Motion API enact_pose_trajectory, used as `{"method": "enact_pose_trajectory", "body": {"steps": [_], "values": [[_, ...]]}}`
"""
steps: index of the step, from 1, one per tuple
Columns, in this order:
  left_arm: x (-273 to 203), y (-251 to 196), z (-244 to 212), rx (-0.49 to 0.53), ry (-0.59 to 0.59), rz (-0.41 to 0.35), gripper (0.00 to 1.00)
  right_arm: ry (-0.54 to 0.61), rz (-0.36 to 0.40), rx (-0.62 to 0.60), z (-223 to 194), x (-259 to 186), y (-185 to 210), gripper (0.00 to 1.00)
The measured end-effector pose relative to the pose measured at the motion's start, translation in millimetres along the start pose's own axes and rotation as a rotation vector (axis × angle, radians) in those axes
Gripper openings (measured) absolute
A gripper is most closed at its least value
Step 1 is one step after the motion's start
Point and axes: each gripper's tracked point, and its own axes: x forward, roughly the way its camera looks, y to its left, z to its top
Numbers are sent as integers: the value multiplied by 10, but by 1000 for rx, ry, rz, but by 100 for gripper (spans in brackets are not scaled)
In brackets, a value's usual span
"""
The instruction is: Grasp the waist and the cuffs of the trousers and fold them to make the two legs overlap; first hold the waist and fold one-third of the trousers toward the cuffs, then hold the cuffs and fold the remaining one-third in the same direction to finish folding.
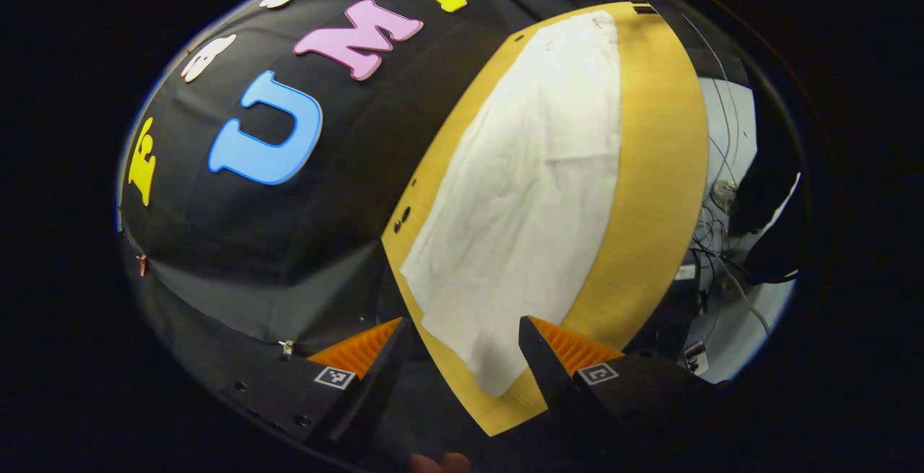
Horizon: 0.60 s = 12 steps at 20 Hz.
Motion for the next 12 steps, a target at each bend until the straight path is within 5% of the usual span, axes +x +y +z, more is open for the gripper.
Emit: {"method": "enact_pose_trajectory", "body": {"steps": [8,12], "values": [[296,-270,-561,188,114,-183,96,57,137,-127,-574,200,441,97],[542,-86,-637,288,132,-160,94,76,191,-157,-754,310,665,97]]}}
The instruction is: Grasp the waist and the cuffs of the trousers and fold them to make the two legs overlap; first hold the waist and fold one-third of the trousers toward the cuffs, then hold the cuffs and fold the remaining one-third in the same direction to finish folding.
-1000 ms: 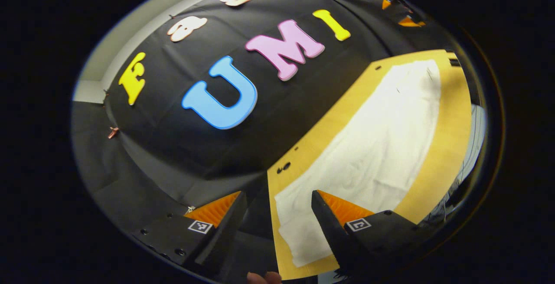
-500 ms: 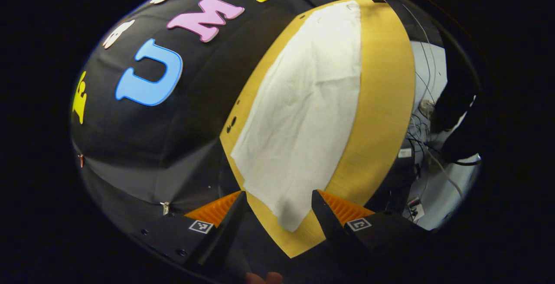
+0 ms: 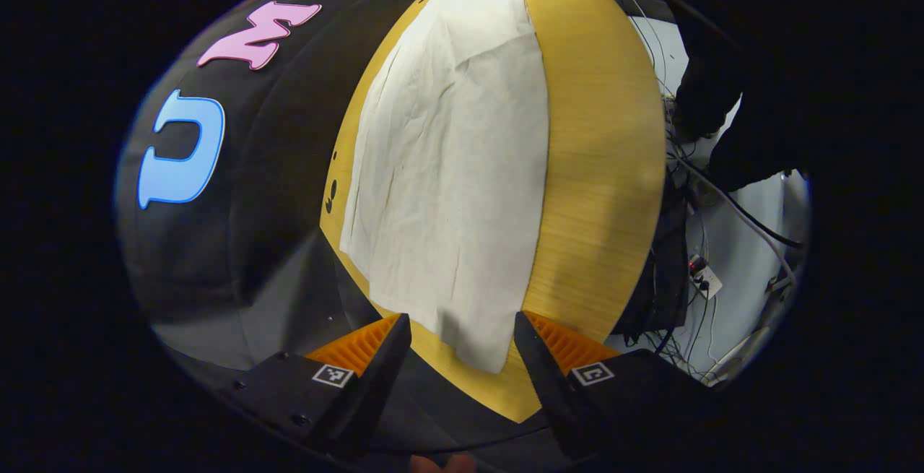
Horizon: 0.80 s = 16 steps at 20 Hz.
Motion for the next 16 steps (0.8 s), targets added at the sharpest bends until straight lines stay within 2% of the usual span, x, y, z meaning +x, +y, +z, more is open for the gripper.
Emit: {"method": "enact_pose_trajectory", "body": {"steps": [3,6,11,13,15,16], "values": [[137,81,87,106,-11,38,91,-5,11,-9,-20,73,55,97],[271,155,111,146,-9,53,87,-11,19,-38,-64,192,72,97],[417,174,124,150,12,-14,59,-25,44,-90,-133,381,88,97],[482,108,139,156,21,-67,32,-38,68,-123,-122,509,144,97],[509,109,134,129,34,-72,10,-48,95,-167,-111,641,235,97],[529,115,161,101,39,-61,7,-55,82,-210,-100,712,217,97]]}}
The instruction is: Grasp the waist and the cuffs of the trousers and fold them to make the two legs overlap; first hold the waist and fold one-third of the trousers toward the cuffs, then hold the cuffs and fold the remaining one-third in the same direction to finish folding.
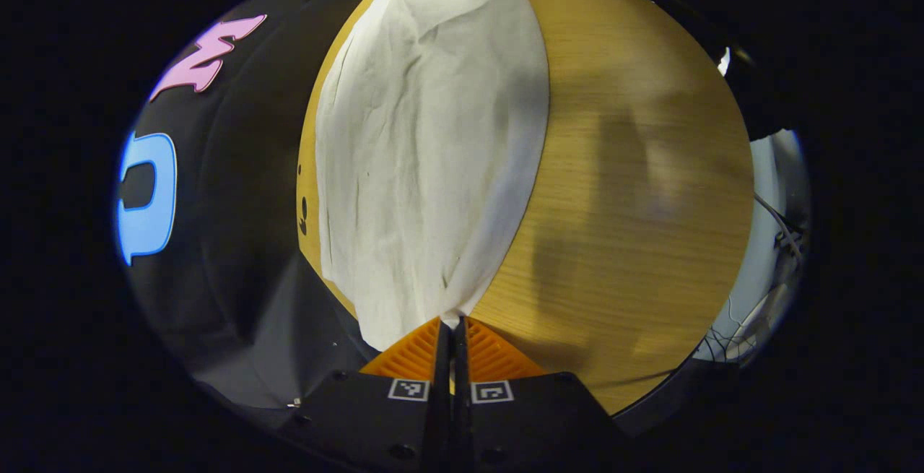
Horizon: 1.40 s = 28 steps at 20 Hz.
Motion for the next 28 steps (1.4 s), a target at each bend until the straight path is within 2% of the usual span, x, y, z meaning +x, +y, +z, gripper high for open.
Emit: {"method": "enact_pose_trajectory", "body": {"steps": [3,6,8,10,11,13,14,18,21,24,28], "values": [[-2,4,-4,-70,22,1,6,-26,-45,-94,65,202,-161,95],[8,24,21,-39,15,16,6,-16,-53,-102,49,266,-172,94],[15,15,18,-32,12,20,5,-12,-67,-129,35,335,-151,87],[21,20,13,-48,18,23,5,-1,-35,-142,32,343,-51,83],[16,32,13,-47,20,28,5,12,12,-127,2,360,56,75],[15,30,16,-41,23,32,6,33,38,-109,-29,318,148,39],[15,33,24,-50,24,29,6,34,44,-97,-38,318,146,13],[-27,-26,48,-135,28,-24,6,42,140,64,38,254,210,11],[-170,-176,-17,-140,43,-65,6,11,196,2,42,141,250,11],[-368,-368,-31,-177,47,-117,6,-1,244,25,41,132,262,11],[-515,-460,-93,-183,60,-120,5,9,242,45,29,181,206,11]]}}
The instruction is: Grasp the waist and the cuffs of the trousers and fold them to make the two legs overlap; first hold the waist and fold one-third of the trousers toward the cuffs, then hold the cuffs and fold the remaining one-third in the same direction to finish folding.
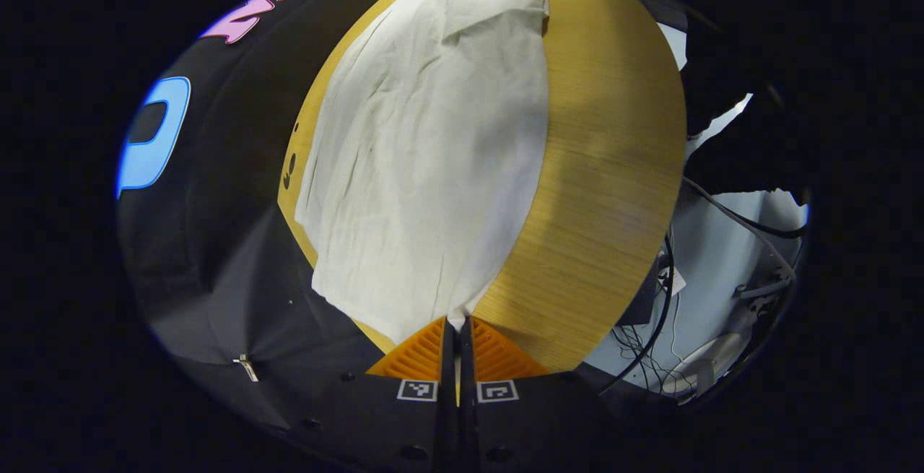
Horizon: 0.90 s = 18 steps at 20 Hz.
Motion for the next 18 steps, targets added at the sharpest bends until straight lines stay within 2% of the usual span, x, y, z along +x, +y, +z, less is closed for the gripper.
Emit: {"method": "enact_pose_trajectory", "body": {"steps": [3,7,10,11,12,14,16,17,18], "values": [[-119,-25,-95,-41,10,-11,5,2,-6,23,18,-75,-18,11],[-155,9,-165,-23,17,4,5,21,-24,71,51,-106,-93,11],[-11,178,-88,111,21,86,5,30,-38,58,53,-104,-73,11],[44,195,-103,169,31,89,6,34,-46,36,49,-90,-93,11],[82,112,-142,203,43,49,6,35,-50,19,55,-96,-105,11],[13,-25,-163,204,32,-24,6,35,-44,29,40,-90,-84,11],[-60,-124,-208,142,18,-89,18,37,-48,42,39,-74,-109,11],[-96,-93,-240,133,23,-91,41,40,-51,45,34,-63,-107,11],[-72,-17,-242,156,30,-65,48,42,-53,46,34,-62,-108,11]]}}
